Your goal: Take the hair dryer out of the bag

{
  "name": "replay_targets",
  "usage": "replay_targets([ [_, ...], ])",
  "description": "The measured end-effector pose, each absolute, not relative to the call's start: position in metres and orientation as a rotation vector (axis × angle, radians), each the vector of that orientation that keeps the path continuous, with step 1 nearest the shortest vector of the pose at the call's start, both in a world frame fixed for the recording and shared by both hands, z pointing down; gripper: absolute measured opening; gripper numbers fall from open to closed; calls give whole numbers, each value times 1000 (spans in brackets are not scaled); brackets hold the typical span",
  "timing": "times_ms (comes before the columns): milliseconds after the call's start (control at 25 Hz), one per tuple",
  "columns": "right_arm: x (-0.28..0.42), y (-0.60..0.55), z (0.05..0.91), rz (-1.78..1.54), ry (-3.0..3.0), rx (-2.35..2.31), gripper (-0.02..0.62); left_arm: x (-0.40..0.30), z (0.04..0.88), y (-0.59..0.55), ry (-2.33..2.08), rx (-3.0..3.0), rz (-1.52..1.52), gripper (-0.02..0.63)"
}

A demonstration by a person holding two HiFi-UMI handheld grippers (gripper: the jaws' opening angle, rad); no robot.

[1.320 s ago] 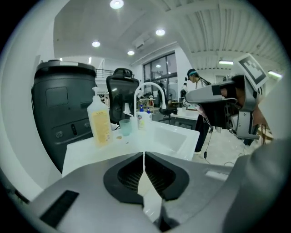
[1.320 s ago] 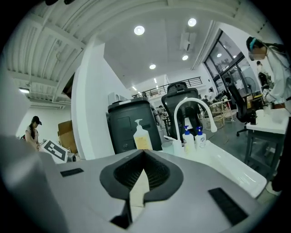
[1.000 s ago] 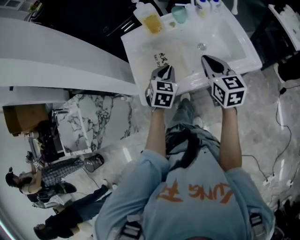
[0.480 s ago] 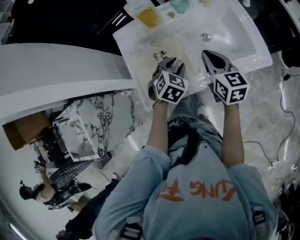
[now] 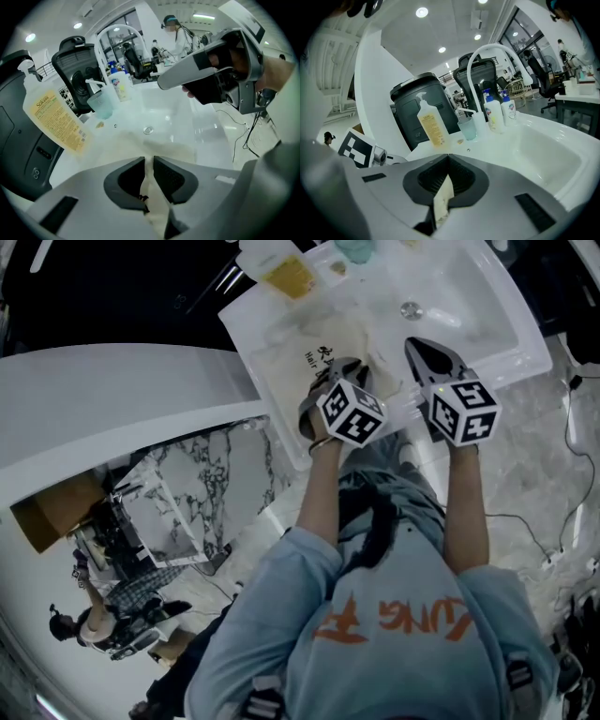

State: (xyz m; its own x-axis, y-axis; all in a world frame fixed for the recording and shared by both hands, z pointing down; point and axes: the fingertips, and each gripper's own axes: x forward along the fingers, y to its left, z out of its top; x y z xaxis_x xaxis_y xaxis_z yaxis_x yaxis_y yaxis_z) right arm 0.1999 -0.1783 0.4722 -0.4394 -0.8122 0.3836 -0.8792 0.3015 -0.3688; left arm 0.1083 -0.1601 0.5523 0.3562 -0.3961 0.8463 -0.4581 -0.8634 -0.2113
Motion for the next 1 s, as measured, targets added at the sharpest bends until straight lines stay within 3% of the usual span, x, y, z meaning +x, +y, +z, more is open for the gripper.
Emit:
replay_targets([
  [400, 192, -178, 475, 845, -2467, 1552, 0, 80, 522, -159, -962, 2537, 1351, 17],
  [1000, 150, -187, 495, 694, -2434, 1353, 2, 23, 497, -160, -1154, 2500, 1294, 15],
])
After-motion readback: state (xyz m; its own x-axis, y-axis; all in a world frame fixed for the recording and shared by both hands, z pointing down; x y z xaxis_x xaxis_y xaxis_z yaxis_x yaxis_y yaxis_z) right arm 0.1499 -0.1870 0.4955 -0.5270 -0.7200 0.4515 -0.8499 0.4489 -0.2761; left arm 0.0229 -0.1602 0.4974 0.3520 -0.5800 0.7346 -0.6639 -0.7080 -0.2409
